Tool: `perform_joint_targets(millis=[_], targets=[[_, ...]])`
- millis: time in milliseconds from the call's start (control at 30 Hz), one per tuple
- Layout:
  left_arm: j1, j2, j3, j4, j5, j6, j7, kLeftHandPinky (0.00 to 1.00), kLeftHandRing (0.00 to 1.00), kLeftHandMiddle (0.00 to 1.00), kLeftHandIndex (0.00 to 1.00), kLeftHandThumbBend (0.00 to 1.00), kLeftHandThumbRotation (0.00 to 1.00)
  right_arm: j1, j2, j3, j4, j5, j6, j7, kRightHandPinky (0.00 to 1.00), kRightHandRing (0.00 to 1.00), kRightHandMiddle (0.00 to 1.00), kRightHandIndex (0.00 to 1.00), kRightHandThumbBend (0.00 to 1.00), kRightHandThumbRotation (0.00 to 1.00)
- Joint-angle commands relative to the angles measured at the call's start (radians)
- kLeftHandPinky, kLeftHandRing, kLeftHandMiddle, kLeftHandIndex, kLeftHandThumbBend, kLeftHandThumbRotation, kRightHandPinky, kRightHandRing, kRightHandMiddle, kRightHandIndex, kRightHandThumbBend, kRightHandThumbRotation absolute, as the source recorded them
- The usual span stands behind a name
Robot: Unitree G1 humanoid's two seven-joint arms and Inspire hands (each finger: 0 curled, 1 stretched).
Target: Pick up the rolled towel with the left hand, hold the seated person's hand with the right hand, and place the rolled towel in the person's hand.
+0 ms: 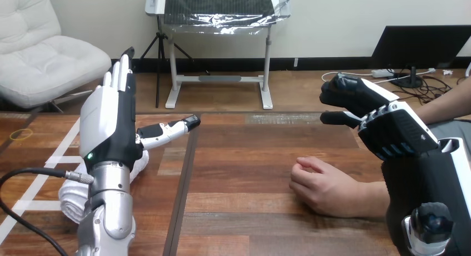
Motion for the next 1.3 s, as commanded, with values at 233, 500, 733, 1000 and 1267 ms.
perform_joint_targets(millis=[233,500,733,1000,1267], targets=[[-0.093,0.015,-0.029,0.009,0.049,0.082,0.047,1.00,1.00,1.00,1.00,1.00,0.41,-0.043,-0.011,-0.005,-0.008,0.023,-0.009,0.002,0.71,0.79,0.80,0.78,0.94,1.00],[-0.098,0.015,-0.037,0.011,0.063,0.132,0.056,1.00,1.00,1.00,1.00,0.99,0.41,-0.037,-0.013,-0.005,-0.016,0.029,-0.003,0.003,0.71,0.80,0.80,0.78,0.95,1.00],[-0.107,0.018,-0.046,0.021,0.076,0.173,0.075,1.00,1.00,1.00,1.00,0.99,0.41,-0.035,-0.017,-0.008,-0.022,0.033,0.002,0.005,0.71,0.80,0.80,0.79,0.95,1.00],[-0.121,0.030,-0.055,0.051,0.081,0.184,0.090,1.00,0.98,0.99,0.99,0.98,0.39,-0.034,-0.016,-0.014,-0.025,0.027,0.004,0.004,0.71,0.80,0.80,0.79,0.94,1.00],[-0.154,0.060,-0.077,0.129,0.102,0.180,0.096,1.00,0.96,0.97,0.98,0.99,0.39,-0.034,-0.018,-0.015,-0.021,0.031,0.000,0.008,0.71,0.80,0.81,0.79,0.94,1.00]])
